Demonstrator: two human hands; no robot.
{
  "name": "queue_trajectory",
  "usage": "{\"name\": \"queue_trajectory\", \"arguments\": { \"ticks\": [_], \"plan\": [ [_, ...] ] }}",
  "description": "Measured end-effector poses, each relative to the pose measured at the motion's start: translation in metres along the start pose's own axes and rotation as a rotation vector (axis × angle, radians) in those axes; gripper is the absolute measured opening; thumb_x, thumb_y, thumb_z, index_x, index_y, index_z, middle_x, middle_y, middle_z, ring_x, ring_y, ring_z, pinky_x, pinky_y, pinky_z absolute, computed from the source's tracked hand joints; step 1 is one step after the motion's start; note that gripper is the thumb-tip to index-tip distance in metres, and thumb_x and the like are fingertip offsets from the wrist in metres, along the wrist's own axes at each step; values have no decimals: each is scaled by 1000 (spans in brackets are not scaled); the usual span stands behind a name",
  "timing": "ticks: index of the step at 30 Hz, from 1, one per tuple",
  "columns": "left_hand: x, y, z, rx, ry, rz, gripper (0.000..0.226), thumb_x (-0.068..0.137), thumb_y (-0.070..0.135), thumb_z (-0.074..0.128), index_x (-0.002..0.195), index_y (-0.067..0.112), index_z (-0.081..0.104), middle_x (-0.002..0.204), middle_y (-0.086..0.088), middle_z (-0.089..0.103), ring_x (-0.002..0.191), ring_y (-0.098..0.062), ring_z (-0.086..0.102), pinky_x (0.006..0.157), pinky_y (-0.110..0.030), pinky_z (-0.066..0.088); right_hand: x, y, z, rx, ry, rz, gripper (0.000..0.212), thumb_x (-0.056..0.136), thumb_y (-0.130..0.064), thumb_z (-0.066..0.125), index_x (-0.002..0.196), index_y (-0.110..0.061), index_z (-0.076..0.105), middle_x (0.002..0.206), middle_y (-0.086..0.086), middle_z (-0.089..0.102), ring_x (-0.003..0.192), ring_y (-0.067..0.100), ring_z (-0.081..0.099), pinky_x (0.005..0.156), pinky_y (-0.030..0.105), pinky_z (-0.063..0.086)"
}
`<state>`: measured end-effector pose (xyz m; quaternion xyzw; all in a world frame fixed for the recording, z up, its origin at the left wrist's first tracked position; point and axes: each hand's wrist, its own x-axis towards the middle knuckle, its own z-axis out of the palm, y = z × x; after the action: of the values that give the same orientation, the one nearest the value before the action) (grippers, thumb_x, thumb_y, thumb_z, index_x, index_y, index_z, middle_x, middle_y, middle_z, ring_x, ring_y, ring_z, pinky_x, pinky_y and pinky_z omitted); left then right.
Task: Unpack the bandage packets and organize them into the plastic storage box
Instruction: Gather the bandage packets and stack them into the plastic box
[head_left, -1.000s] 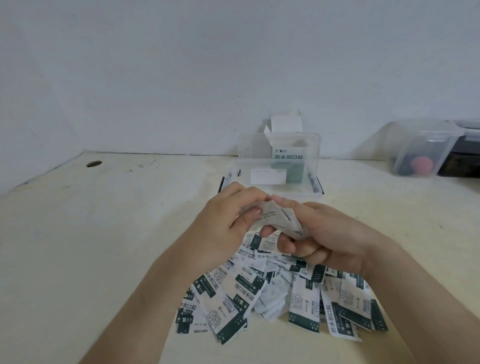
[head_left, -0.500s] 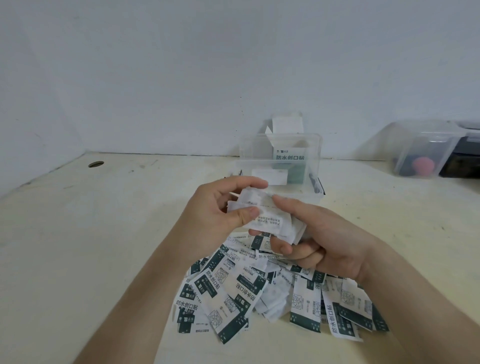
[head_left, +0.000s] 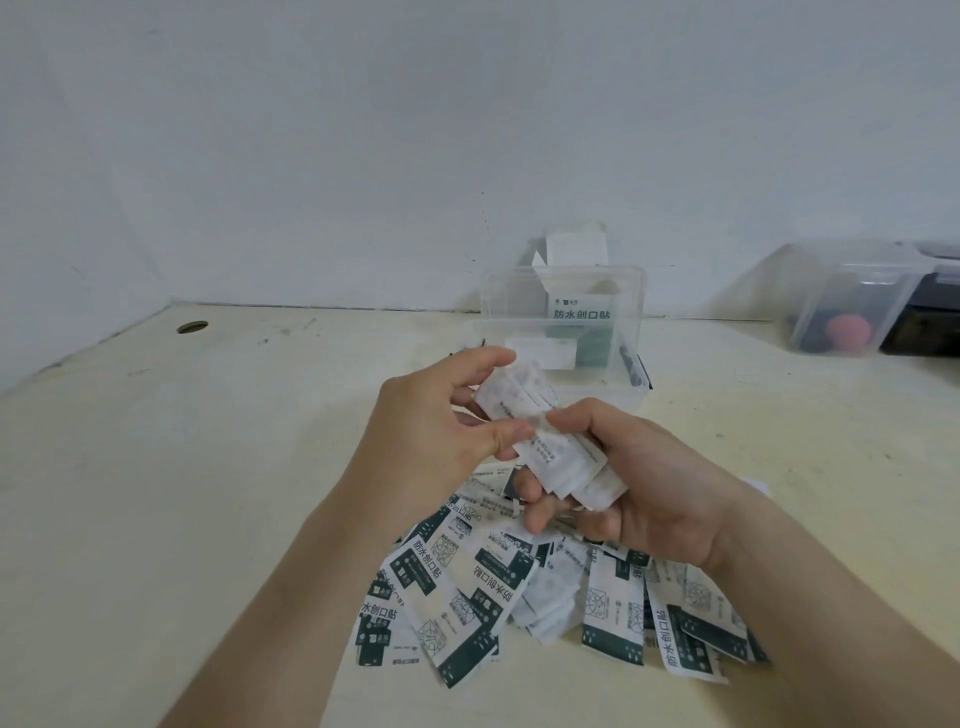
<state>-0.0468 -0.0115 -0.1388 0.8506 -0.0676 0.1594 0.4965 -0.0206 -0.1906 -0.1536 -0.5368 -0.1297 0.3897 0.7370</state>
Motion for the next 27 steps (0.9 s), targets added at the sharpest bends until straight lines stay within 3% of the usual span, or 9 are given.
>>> {"name": "queue_trajectory", "arguments": {
  "ticks": [3,8,11,14,16,18,22,25,27],
  "plan": [
    [-3,1,2,7,-28,48,60,76,19,80,117,54,53,114,19,56,85,12,64,78,-4,48,0,-1,1,26,7,-2,34,94,-40,50,109,-12,62,66,9,52,59,21,58,30,14,32],
    [-5,2,4,15,-69,132,60,88,8,69,114,57,48,106,27,56,87,24,58,79,-1,45,0,-2,0,30,39,-15,43,93,-51,49,101,-14,69,65,5,45,52,13,47,30,13,26],
    [-3,0,3,79,-99,171,67,88,13,69,120,66,43,110,30,58,99,11,62,89,-9,49,-1,-4,-1,8,25,-29,37,91,-48,53,104,-15,63,68,3,47,45,7,35,33,13,16],
    [-4,-3,3,125,-169,226,60,89,12,67,130,52,50,115,20,59,104,2,61,90,-15,51,-2,-5,-1,-62,6,-33,35,91,-47,54,99,-15,66,69,3,47,43,5,30,37,17,11],
    [-3,-5,2,137,-173,232,50,88,15,69,127,45,57,113,19,63,106,2,60,91,-20,52,-2,-5,-2,-58,15,-24,36,93,-47,52,103,-16,67,69,3,46,46,6,33,37,16,13],
    [-2,-7,2,123,-166,197,45,89,20,68,123,48,58,112,22,66,106,5,60,93,-18,50,-1,-5,-2,-14,27,-12,41,92,-51,52,107,-15,65,69,3,47,48,7,36,35,14,17],
    [-4,-6,9,137,-124,182,38,93,24,63,126,43,60,108,30,65,106,13,58,90,-3,39,-1,-6,1,8,60,-30,43,89,-57,51,91,-16,67,74,4,49,40,5,32,35,15,13],
    [-3,-4,12,53,-70,226,33,92,14,63,118,34,66,105,21,66,104,-1,62,91,-18,50,-2,-8,4,22,111,-45,35,89,-49,55,93,-14,62,73,3,51,42,5,32,38,15,14],
    [-2,-3,9,-20,-33,188,31,89,7,66,103,34,69,97,13,67,93,-6,65,81,-28,58,-4,-10,5,35,156,-74,30,87,-40,58,93,-12,60,70,2,53,46,7,37,42,17,18]
  ]
}}
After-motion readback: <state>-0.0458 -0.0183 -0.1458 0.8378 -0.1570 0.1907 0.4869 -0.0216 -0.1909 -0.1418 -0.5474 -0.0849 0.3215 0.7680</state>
